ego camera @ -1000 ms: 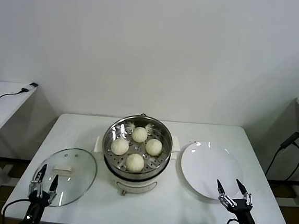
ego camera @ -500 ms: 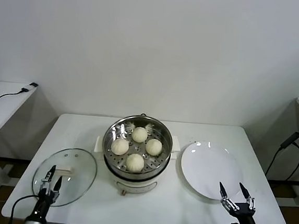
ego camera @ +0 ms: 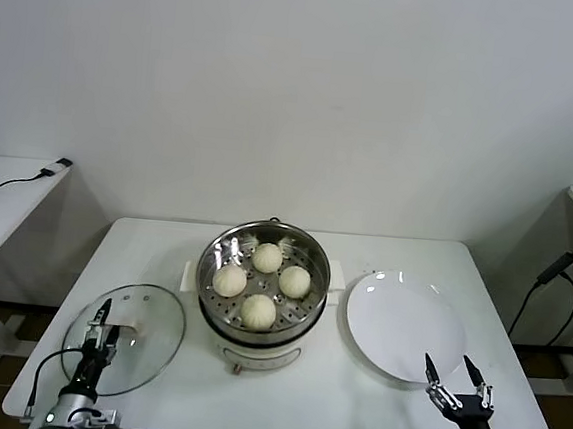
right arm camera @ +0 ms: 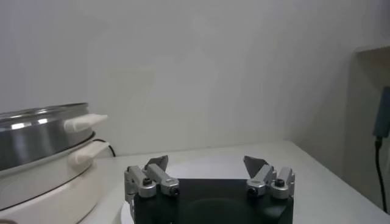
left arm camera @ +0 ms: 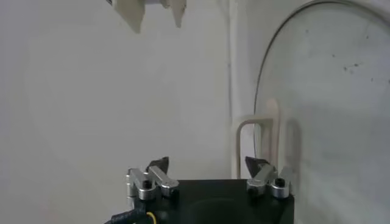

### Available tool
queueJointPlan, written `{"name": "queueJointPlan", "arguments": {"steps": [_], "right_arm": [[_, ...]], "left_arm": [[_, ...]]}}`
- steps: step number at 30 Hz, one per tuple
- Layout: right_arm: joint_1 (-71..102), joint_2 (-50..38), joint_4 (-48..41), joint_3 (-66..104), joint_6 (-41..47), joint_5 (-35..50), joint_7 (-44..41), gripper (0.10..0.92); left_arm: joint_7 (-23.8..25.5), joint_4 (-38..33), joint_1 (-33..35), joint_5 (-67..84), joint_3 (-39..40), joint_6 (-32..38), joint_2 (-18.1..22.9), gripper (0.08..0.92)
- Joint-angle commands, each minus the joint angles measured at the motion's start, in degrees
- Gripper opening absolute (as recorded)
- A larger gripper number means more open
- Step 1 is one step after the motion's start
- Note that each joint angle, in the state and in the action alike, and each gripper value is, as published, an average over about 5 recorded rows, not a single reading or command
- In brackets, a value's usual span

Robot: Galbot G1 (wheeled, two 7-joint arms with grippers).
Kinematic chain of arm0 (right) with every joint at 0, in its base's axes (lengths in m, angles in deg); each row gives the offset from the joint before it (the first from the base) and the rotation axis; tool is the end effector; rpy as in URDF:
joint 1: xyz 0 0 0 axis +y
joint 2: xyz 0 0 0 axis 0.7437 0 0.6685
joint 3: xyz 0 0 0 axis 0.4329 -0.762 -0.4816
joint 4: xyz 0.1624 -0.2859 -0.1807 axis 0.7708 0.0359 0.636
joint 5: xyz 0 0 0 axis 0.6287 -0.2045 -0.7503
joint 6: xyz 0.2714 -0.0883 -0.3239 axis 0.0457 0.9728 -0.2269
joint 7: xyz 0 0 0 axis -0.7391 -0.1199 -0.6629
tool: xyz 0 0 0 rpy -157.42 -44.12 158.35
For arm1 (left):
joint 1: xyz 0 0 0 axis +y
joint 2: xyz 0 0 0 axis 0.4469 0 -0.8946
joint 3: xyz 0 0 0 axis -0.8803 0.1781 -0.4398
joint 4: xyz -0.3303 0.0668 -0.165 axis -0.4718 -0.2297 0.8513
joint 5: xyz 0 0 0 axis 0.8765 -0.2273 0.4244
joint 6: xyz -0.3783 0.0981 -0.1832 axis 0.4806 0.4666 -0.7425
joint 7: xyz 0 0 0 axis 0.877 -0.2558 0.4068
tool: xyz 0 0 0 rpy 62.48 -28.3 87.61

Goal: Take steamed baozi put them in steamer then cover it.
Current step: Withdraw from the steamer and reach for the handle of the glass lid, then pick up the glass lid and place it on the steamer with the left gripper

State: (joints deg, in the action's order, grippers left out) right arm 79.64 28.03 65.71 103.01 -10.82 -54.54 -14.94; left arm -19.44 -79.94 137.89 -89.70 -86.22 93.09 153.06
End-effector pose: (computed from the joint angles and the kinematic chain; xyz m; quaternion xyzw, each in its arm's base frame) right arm 0.1877 -0.1675 -0.4333 0.0422 -0.9957 -0.0606 0.0558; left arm 0.2513 0.1923 -0.5167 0.0238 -0.6877 -0.7243 0.0448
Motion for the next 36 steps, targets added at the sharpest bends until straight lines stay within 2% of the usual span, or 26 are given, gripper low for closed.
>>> {"name": "queueJointPlan", "arguments": {"steps": [1, 20, 24, 27, 29, 33, 36], "right_arm": [[-0.22, 0.58, 0.1, -0.12, -0.06, -0.28, 0.01, 0.823], [-1.15, 1.05, 0.97, -0.9, 0.9, -1.13, 0.48, 0.823], [-1.18, 0.66, 1.62, -0.86, 1.54, -1.15, 0.85, 0.823], [-1.21, 0.31, 2.36, -0.64, 2.29, -1.42, 1.78, 0.823], [-1.31, 0.12, 2.72, -0.41, 2.88, -1.94, 2.73, 0.823], [-1.78, 0.06, 2.73, -0.01, 3.94, -4.09, 4.95, 0.823], [-2.13, 0.09, 2.4, -0.07, 4.36, -6.05, 5.7, 0.823]], "left_arm": [[0.99, 2.98, -3.62, -0.03, 0.31, -1.19, -0.09, 0.751], [1.61, 3.07, -2.32, 0.67, -0.35, -2.07, 1.16, 0.202], [2.48, 0.68, -2.38, 2.23, -1.2, -2.34, 1.06, 0.137], [5.79, -5.26, -1.32, 5.39, -1.82, -3.83, 0.0, 0.137], [9.86, -11.08, -0.05, 8.22, -2.51, -5.53, -1.65, 0.137], [19.25, -22.48, 2.69, 15.05, -4.16, -10.47, -6.72, 0.137], [24.97, -30.87, 4.02, 21.07, -5.19, -17.09, -11.18, 0.137]]}}
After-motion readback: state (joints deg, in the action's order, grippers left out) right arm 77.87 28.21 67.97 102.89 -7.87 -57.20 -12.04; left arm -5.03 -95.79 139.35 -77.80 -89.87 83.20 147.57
